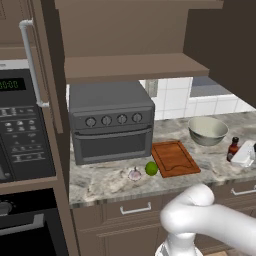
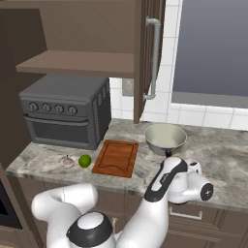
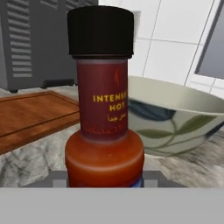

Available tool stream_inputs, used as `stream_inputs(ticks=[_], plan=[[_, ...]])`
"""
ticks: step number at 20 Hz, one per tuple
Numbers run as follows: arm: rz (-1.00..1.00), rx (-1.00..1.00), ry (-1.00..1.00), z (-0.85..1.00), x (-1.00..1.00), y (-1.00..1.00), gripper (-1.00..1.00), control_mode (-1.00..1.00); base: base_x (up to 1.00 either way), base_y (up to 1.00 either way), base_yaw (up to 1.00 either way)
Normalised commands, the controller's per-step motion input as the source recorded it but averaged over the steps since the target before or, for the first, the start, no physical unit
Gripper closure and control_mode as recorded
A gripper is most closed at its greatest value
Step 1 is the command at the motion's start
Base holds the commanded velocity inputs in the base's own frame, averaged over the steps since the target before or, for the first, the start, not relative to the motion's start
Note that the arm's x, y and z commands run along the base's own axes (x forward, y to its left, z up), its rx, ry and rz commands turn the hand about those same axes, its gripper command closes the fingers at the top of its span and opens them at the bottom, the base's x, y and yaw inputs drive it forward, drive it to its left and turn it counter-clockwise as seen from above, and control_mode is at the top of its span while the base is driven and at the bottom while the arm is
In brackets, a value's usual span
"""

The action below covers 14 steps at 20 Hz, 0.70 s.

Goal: Open the cabinet. Place the bowl and condiment on the counter. Then place the lime and garlic on the cutting board.

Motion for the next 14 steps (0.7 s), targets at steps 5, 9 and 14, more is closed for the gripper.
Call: stream_inputs(ticks=[5,9,14], plan=[[0.0,0.0,0.0,-0.23,0.25,-0.15,1.0,-1.0,0.0,0.0,0.0],[0.0,0.0,0.0,-0.21,0.25,-0.11,1.0,-1.0,0.0,0.0,0.0],[0.0,0.0,0.0,-0.23,0.27,-0.12,1.0,-1.0,0.0,0.0,0.0]])
